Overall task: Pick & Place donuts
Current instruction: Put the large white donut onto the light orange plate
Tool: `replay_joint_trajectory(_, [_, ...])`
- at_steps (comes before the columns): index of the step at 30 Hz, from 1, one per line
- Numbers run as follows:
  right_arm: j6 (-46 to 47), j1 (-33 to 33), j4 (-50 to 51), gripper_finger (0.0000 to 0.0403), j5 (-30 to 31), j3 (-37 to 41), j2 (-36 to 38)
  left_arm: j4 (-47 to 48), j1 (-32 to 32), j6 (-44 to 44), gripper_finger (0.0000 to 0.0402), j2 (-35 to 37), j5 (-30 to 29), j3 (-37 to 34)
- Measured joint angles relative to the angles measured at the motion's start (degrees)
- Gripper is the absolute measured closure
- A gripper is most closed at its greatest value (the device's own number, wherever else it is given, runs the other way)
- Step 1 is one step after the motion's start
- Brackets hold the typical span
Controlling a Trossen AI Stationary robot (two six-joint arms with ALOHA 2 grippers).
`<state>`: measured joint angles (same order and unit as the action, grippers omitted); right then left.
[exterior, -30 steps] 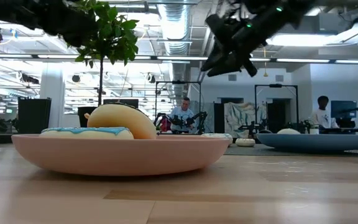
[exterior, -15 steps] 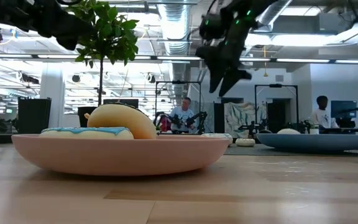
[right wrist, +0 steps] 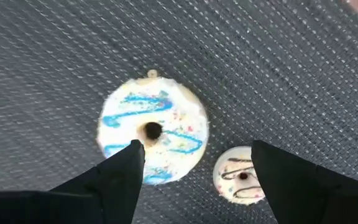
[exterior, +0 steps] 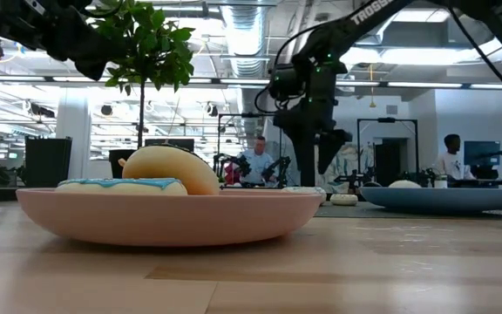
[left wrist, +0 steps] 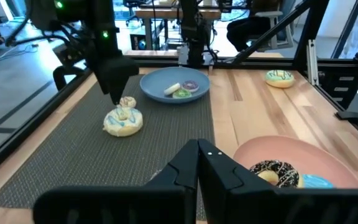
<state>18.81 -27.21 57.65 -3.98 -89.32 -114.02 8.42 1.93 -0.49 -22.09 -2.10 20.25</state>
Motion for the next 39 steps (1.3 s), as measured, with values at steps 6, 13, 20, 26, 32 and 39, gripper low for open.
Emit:
replay_joint_trajectory(6, [-2.8,1.2,-1.2,0.0117,4.1,0.0,-1.6,0.0,0.0,-0.7,0.0402,0.0,-1.3,0.0])
replay_joint_trajectory(13, [-3.9,1.6,-3.7,0.0117,4.3,0.0,-1.6,-0.1,0.0,-1.8,0.0402,0.0,-1.5,0.0])
replay_joint_trajectory(20, [-4.3,1.2,-3.8,0.0117,4.3,0.0,-1.6,-0.1,0.0,-1.9,0.0402,0.0,-1.6,0.0])
replay_joint_trajectory(26, [-4.3,1.4,-4.2,0.0117,4.1,2.6,-1.6,-0.1,0.0,-1.9,0.0402,0.0,-1.6,0.0])
replay_joint_trajectory(32, [-4.3,2.1,-6.3,0.0117,4.1,3.3,-1.6,-0.1,0.0,-1.9,0.0402,0.0,-1.6,0.0])
replay_joint_trajectory(39, [-4.3,2.4,-6.9,0.0117,4.1,3.3,-1.6,-0.1,0.0,-2.9,0.0402,0.0,-1.6,0.0])
